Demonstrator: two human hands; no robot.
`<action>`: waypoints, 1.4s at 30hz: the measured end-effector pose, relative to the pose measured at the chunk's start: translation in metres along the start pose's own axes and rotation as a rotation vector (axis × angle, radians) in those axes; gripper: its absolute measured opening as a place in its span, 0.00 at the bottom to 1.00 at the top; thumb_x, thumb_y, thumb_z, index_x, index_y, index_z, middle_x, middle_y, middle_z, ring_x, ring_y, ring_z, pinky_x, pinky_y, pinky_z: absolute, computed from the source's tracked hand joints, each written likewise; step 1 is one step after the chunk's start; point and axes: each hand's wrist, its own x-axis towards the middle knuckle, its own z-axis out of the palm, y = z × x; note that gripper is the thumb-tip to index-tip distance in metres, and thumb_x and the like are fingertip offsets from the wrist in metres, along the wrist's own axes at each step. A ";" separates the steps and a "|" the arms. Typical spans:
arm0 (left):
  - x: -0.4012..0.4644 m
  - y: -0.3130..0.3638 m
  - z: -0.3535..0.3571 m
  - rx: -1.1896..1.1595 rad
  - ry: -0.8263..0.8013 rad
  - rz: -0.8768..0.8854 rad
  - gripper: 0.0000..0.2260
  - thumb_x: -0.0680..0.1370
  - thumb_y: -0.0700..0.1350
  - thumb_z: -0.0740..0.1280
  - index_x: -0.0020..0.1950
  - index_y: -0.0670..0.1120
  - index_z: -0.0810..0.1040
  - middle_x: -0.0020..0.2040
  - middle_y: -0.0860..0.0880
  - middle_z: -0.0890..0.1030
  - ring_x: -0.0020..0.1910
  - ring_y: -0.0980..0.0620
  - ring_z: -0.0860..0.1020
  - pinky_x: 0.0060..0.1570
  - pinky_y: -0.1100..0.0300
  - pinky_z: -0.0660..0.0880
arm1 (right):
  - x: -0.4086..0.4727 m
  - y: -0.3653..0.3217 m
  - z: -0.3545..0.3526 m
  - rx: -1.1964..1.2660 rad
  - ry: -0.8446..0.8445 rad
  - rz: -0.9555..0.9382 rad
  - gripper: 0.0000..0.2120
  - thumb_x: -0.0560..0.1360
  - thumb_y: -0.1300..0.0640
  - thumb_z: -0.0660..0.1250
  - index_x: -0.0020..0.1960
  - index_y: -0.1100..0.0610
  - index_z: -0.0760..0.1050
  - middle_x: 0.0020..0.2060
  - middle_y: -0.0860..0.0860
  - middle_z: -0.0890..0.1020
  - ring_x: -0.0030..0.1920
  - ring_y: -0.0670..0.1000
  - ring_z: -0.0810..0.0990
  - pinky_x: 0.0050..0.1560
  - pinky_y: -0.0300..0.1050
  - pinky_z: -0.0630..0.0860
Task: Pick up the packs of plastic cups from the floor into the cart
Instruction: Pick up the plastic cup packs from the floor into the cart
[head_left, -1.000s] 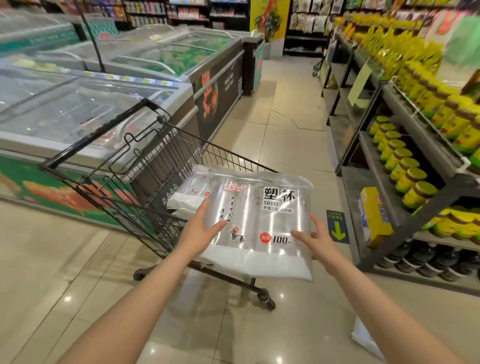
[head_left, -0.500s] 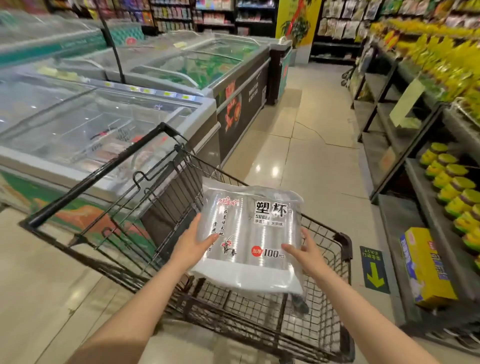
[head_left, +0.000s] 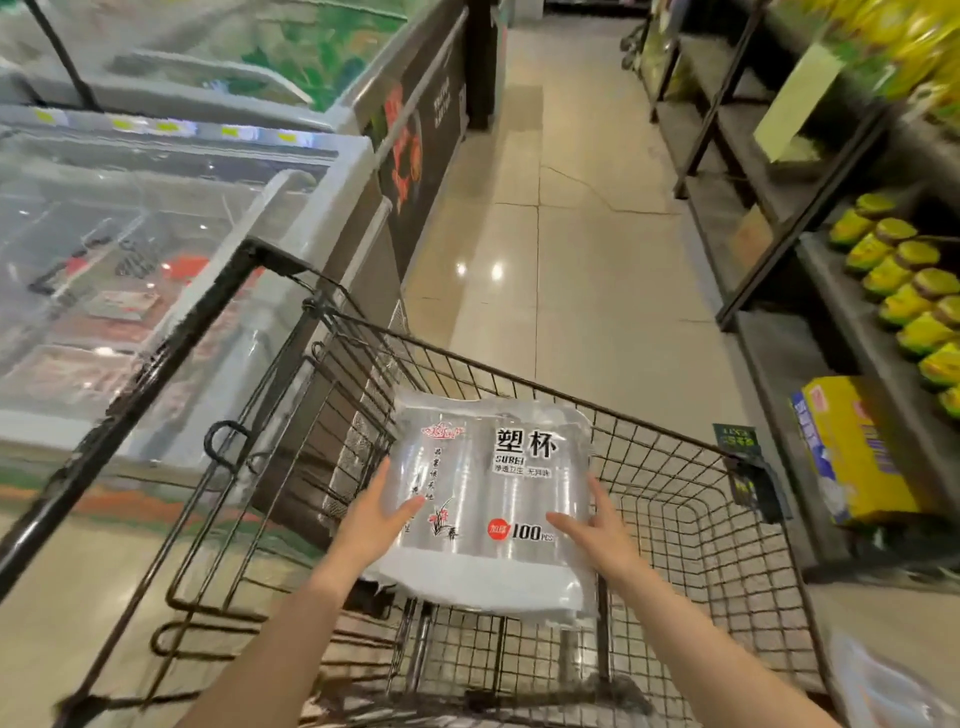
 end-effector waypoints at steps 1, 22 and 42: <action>0.008 -0.004 0.000 -0.004 -0.019 0.003 0.37 0.75 0.58 0.67 0.78 0.55 0.50 0.75 0.51 0.63 0.73 0.46 0.62 0.70 0.49 0.61 | 0.004 0.003 0.005 0.000 0.013 0.022 0.47 0.62 0.46 0.78 0.73 0.38 0.54 0.66 0.55 0.73 0.56 0.58 0.80 0.51 0.62 0.80; 0.036 0.092 0.028 0.363 -0.008 0.426 0.31 0.77 0.59 0.62 0.75 0.46 0.60 0.74 0.45 0.65 0.72 0.45 0.63 0.70 0.44 0.62 | -0.065 -0.008 -0.051 -0.292 0.406 -0.088 0.34 0.74 0.41 0.66 0.75 0.47 0.58 0.70 0.53 0.68 0.69 0.53 0.69 0.67 0.56 0.70; -0.288 0.299 0.415 0.348 -0.435 1.052 0.25 0.75 0.55 0.67 0.68 0.43 0.70 0.62 0.44 0.74 0.61 0.46 0.73 0.59 0.53 0.71 | -0.419 0.224 -0.349 0.039 1.079 0.066 0.27 0.75 0.53 0.69 0.71 0.58 0.66 0.63 0.59 0.73 0.62 0.56 0.74 0.59 0.45 0.70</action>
